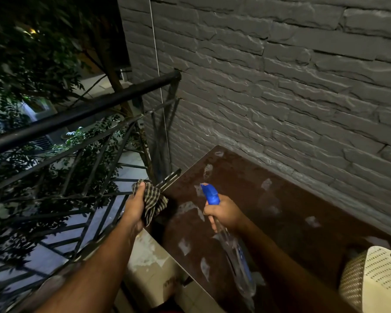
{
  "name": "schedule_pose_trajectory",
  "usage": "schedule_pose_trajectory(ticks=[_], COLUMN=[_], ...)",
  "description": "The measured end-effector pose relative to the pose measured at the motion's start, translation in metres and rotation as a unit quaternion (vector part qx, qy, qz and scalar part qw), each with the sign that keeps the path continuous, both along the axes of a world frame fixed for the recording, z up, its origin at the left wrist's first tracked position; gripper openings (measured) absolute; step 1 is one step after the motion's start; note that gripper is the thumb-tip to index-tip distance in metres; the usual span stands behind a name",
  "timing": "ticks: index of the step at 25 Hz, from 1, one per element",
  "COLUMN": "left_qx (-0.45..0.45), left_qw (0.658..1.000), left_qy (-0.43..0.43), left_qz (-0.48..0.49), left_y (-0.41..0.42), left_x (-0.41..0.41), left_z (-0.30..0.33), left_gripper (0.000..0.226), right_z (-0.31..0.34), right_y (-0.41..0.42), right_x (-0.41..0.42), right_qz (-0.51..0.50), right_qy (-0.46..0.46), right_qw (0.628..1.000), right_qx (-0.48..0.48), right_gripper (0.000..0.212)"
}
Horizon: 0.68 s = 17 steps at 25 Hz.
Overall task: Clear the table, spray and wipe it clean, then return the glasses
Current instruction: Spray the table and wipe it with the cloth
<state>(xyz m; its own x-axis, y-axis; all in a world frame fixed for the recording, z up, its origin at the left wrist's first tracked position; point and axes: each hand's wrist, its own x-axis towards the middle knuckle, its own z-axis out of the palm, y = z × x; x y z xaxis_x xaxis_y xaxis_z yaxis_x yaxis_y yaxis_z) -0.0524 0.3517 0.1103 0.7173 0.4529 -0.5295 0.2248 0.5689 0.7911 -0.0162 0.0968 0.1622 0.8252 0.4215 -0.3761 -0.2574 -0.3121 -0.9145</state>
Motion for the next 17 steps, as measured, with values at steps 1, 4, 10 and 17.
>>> schedule_pose_trajectory(ticks=[1,4,10,17], left_qx=[0.001,-0.002,0.01,0.014], left_qw=[1.0,1.0,0.999,0.999], left_qy=[0.0,-0.004,0.018,0.032], left_qz=[0.002,0.013,0.034,0.041], left_y=[0.0,0.005,0.028,0.033], left_x=[-0.002,-0.009,-0.024,-0.026], left_z=[0.002,0.001,-0.01,-0.016], left_gripper=[0.051,0.041,0.059,0.059], right_z=[-0.005,-0.014,-0.016,-0.026], right_y=[0.004,0.016,0.02,0.003], right_x=[-0.003,-0.011,-0.018,-0.008], right_qz=[0.023,0.066,0.125,-0.002], right_qy=[-0.003,-0.002,0.023,0.016], right_qw=[1.0,0.998,0.992,1.0], right_qx=[-0.006,-0.01,0.0,-0.01], right_gripper=[0.011,0.01,0.005,0.012])
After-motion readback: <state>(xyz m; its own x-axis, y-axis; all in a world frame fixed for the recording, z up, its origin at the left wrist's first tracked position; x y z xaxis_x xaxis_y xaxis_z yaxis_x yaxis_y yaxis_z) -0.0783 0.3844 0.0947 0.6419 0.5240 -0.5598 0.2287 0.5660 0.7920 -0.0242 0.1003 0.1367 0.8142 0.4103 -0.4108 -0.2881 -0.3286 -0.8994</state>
